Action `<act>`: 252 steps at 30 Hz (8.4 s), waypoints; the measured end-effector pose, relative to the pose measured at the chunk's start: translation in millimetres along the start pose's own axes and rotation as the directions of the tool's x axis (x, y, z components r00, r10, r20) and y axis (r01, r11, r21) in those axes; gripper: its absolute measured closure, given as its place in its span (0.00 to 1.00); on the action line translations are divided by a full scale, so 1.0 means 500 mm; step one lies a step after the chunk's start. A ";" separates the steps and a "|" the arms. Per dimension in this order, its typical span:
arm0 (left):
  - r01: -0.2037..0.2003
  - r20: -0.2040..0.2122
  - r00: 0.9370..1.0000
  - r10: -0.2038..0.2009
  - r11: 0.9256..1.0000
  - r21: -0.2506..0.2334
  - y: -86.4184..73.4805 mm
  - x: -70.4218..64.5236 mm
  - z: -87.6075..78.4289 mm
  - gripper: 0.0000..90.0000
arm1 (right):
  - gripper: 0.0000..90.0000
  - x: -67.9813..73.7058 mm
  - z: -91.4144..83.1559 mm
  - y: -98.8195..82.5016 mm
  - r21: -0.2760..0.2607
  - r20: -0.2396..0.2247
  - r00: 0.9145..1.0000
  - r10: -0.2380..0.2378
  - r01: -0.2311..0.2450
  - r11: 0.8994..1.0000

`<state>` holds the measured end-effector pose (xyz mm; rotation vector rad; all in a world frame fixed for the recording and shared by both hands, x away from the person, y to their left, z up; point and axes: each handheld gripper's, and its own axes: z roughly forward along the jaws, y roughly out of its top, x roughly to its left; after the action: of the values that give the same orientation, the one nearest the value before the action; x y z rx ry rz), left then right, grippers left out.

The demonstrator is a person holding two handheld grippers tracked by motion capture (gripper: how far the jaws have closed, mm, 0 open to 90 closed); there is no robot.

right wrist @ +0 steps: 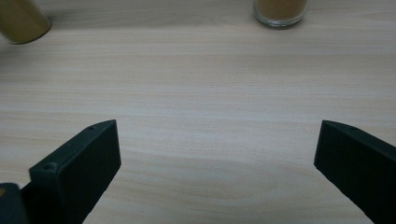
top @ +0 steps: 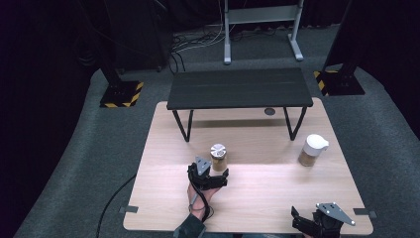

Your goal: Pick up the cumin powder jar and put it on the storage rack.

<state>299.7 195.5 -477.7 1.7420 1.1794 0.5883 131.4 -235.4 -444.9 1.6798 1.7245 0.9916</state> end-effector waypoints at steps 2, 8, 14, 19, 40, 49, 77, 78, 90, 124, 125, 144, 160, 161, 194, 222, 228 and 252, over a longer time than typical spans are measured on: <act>0.004 -0.004 1.000 -0.004 1.000 -0.002 0.003 -0.002 0.012 0.00 | 0.00 -0.001 -0.001 0.000 0.000 0.002 1.000 0.001 -0.001 1.000; -0.006 -0.034 0.999 0.005 0.999 -0.032 0.004 -0.013 0.043 0.00 | 0.00 -0.001 -0.001 -0.002 -0.005 0.009 1.000 0.001 -0.001 1.000; -0.070 -0.071 0.995 0.066 0.996 -0.051 0.002 -0.032 0.051 0.34 | 0.00 -0.007 -0.003 -0.004 -0.008 0.001 1.000 0.011 -0.011 1.000; -0.060 -0.041 0.997 0.058 0.997 -0.054 0.002 -0.017 0.047 0.34 | 0.00 -0.011 -0.005 -0.005 -0.012 0.001 1.000 0.014 -0.014 1.000; -0.058 -0.005 0.998 0.057 0.997 -0.043 0.017 0.014 0.025 0.34 | 0.00 -0.011 -0.006 -0.003 -0.008 0.005 1.000 0.011 -0.011 1.000; -0.074 -0.005 0.997 0.074 0.995 -0.073 0.042 0.017 0.009 0.34 | 0.00 -0.012 -0.010 -0.006 -0.024 0.004 1.000 0.005 -0.005 1.000; -0.104 -0.003 0.994 0.105 0.988 -0.113 0.130 0.046 -0.013 0.34 | 0.00 -0.014 -0.015 -0.003 -0.026 0.001 1.000 0.016 -0.016 1.000; -0.104 -0.003 0.994 0.105 0.988 -0.113 0.130 0.046 -0.013 0.34 | 0.00 -0.013 -0.015 -0.003 -0.027 0.003 1.000 0.014 -0.014 1.000; -0.105 0.001 0.994 0.106 0.984 -0.142 0.178 0.067 -0.026 0.34 | 0.00 -0.016 -0.017 -0.002 -0.027 0.001 1.000 0.019 -0.019 0.999; -0.149 0.025 0.987 0.157 0.972 -0.183 0.283 0.079 -0.048 0.34 | 0.00 -0.020 -0.022 0.000 -0.028 0.007 1.000 0.018 -0.018 0.999; -0.151 0.028 0.987 0.159 0.972 -0.182 0.287 0.081 -0.049 0.34 | 0.00 -0.020 -0.022 0.001 -0.027 0.007 1.000 0.022 -0.021 0.999; -0.155 0.044 0.985 0.167 0.968 -0.198 0.336 0.090 -0.060 0.34 | 0.00 -0.020 -0.021 0.001 -0.022 0.012 1.000 0.014 -0.014 1.000; -0.154 0.061 0.984 0.169 0.968 -0.197 0.380 0.104 -0.058 0.34 | 0.00 -0.018 -0.021 0.001 -0.022 0.022 1.000 0.011 -0.011 1.000; -0.150 0.066 0.984 0.166 0.970 -0.194 0.383 0.107 -0.056 0.34 | 0.00 -0.017 -0.021 0.002 -0.021 0.022 1.000 0.012 -0.011 1.000; -0.168 0.082 0.980 0.180 0.977 -0.127 0.484 0.112 -0.004 0.34 | 0.00 -0.022 -0.013 0.003 0.002 0.026 1.000 0.010 -0.010 1.000; -0.180 0.091 0.979 0.182 0.983 -0.035 0.536 0.083 0.089 0.34 | 0.00 -0.039 -0.013 0.005 0.015 0.022 0.999 0.023 -0.024 1.000; -0.169 0.104 0.979 0.173 0.985 -0.043 0.532 0.093 0.092 0.34 | 0.00 -0.039 -0.013 0.004 0.013 0.019 1.000 0.019 -0.019 1.000; -0.170 0.090 0.981 0.173 0.985 -0.034 0.535 0.086 0.092 0.34 | 0.00 -0.036 -0.012 0.007 0.018 0.008 1.000 0.011 -0.012 1.000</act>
<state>476.6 183.5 -267.7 1.8406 0.9597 0.6152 130.3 -254.0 -441.0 1.7049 1.7255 0.9754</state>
